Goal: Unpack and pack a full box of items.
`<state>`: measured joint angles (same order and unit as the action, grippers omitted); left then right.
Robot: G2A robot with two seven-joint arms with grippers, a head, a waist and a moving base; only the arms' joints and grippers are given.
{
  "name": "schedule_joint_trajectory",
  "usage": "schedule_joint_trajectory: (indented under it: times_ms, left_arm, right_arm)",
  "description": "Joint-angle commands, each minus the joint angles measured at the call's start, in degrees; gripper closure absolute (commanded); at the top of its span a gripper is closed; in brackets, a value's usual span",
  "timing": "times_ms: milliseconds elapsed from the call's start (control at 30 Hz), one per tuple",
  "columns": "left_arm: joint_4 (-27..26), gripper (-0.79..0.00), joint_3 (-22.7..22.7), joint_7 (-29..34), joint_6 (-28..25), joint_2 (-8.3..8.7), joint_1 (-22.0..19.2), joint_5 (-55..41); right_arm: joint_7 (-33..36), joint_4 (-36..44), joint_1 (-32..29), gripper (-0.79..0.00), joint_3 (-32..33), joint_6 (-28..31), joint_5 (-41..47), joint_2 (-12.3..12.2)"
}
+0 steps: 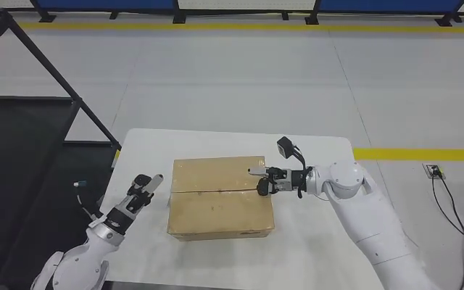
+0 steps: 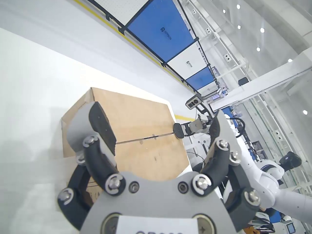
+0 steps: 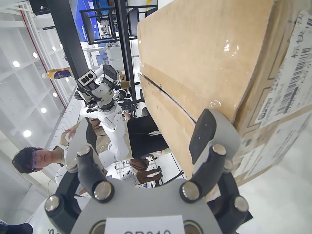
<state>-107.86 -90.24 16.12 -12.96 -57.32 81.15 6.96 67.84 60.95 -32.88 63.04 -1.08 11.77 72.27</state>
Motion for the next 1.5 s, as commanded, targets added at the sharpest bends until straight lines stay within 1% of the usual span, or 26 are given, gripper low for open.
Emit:
schedule_joint_trajectory:
  times_ms: [0, 133, 167, 233, 300, 367, 467, 533, 667, 767, 833, 900, 1100, 1200, 1333, 1467]
  left_arm:
    - [0.00, -0.785, 0.00, 0.01, -0.01, 0.00, -0.01, 0.01]
    - [0.00, -0.785, 0.00, 0.01, -0.01, 0.00, -0.01, 0.01]
    - [0.27, -0.785, -0.02, -0.33, 0.69, -0.02, -0.02, 0.20]
    - [0.54, -0.785, 1.04, -5.12, 6.59, -0.48, -0.50, 1.34]
    - [1.11, -0.785, 2.47, -7.35, 8.86, -1.06, 0.36, -3.20]
    - [2.61, -0.785, 2.45, -9.14, 9.73, -1.42, 1.65, -6.72]
    - [4.91, -0.785, 2.00, -9.46, 10.59, -1.87, 3.92, -13.50]
    - [6.23, -0.785, 1.76, -8.32, 10.91, -2.05, 5.20, -16.76]
    - [8.85, -0.785, 1.15, -2.76, 9.89, -2.14, 6.91, -21.65]
    - [10.60, -0.785, 1.52, -0.96, 10.11, -2.27, 7.32, -22.66]
    - [12.11, -0.785, 1.85, 0.01, 10.87, -2.42, 6.37, -24.41]
    - [13.91, -0.785, 2.73, -0.54, 12.30, -2.67, 4.63, -25.14]
    - [20.76, -0.785, 6.25, -3.83, 17.48, -3.81, -3.56, -28.50]
    - [24.02, -0.785, 7.91, -4.37, 17.71, -4.41, -6.84, -30.14]
    - [27.91, -0.785, 9.01, -4.93, 17.19, -5.21, -10.11, -34.19]
    - [29.76, -0.785, 9.62, -8.28, 15.14, -6.08, -11.91, -37.70]
  right_arm:
    - [0.00, 0.00, 0.00, -0.785, 0.00, 0.00, 0.00, 0.00]
    - [0.00, 0.00, 0.00, -0.785, 0.00, 0.00, 0.00, 0.00]
    - [0.00, 0.00, 0.00, -0.785, 0.00, 0.00, 0.00, 0.00]
    - [0.00, 0.00, 0.00, -0.785, 0.00, 0.00, 0.00, 0.00]
    - [0.00, 0.00, 0.00, -0.785, 0.00, 0.00, 0.00, 0.00]
    - [0.00, 0.00, 0.00, -0.785, 0.00, 0.00, 0.00, 0.00]
    - [0.00, 0.00, 0.00, -0.785, 0.00, 0.00, 0.00, 0.00]
    - [0.00, 0.00, 0.00, -0.785, 0.00, 0.00, 0.00, 0.00]
    - [0.00, 0.00, 0.00, -0.785, 0.00, 0.00, 0.00, 0.00]
    - [0.00, 0.00, 0.00, -0.785, 0.00, 0.00, 0.00, 0.00]
    - [0.00, 0.00, 0.00, -0.785, 0.00, 0.00, 0.00, 0.00]
    - [0.00, 0.00, 0.00, -0.785, 0.00, 0.00, 0.00, 0.00]
    - [0.00, 0.00, 0.00, -0.785, 0.00, 0.00, 0.00, 0.00]
    - [0.00, 0.00, 0.00, -0.785, 0.00, 0.00, 0.00, 0.00]
    - [0.00, 0.00, 0.00, -0.785, 0.00, 0.00, 0.00, 0.00]
    - [0.00, 0.00, 0.00, -0.785, 0.00, 0.00, 0.00, 0.00]
